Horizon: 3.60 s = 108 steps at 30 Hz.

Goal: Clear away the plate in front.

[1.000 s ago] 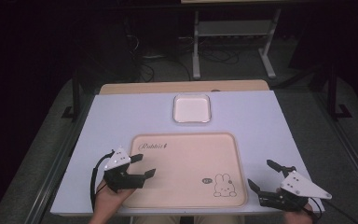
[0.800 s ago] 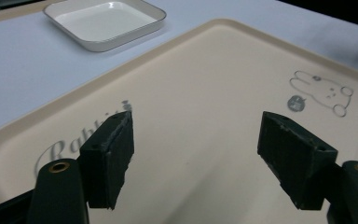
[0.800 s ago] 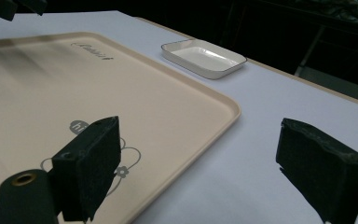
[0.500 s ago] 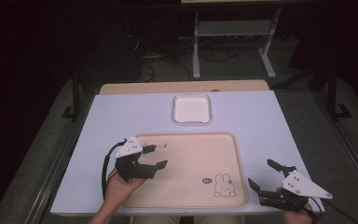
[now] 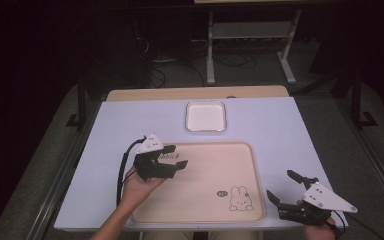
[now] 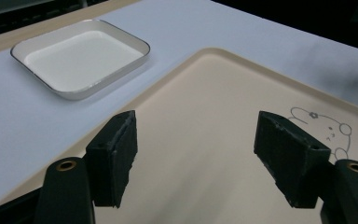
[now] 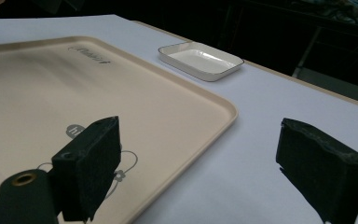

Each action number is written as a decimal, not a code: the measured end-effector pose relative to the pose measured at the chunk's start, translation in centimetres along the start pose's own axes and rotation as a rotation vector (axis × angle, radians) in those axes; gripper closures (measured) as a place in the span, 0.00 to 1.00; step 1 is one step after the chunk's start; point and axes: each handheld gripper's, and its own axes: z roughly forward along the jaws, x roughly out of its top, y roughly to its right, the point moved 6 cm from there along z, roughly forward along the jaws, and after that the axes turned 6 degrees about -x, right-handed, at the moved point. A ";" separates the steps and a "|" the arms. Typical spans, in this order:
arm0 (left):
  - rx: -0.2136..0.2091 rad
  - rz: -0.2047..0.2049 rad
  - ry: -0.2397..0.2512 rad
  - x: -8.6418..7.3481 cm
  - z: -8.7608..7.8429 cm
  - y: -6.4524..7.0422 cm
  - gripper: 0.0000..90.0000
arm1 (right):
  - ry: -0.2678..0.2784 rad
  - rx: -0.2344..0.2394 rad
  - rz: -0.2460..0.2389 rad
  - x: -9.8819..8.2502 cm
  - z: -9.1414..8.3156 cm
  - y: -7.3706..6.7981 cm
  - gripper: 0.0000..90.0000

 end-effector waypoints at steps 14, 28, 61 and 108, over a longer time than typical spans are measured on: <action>0.014 -0.061 -0.066 2.6 2.2 -3.0 0.37 | 0.002 0.002 0.002 0.0 0.0 0.1 0.14; 0.051 -0.090 -0.103 6.4 6.1 -6.8 0.39 | 0.003 0.000 0.006 -0.1 0.0 0.1 0.14; 0.264 -0.359 -0.251 5.6 12.2 -16.0 0.52 | 0.005 0.003 0.013 -0.2 -0.1 0.4 0.14; 0.260 -0.715 -0.207 2.3 13.1 -17.4 0.99 | 0.017 0.000 0.021 -0.2 -0.4 0.6 0.14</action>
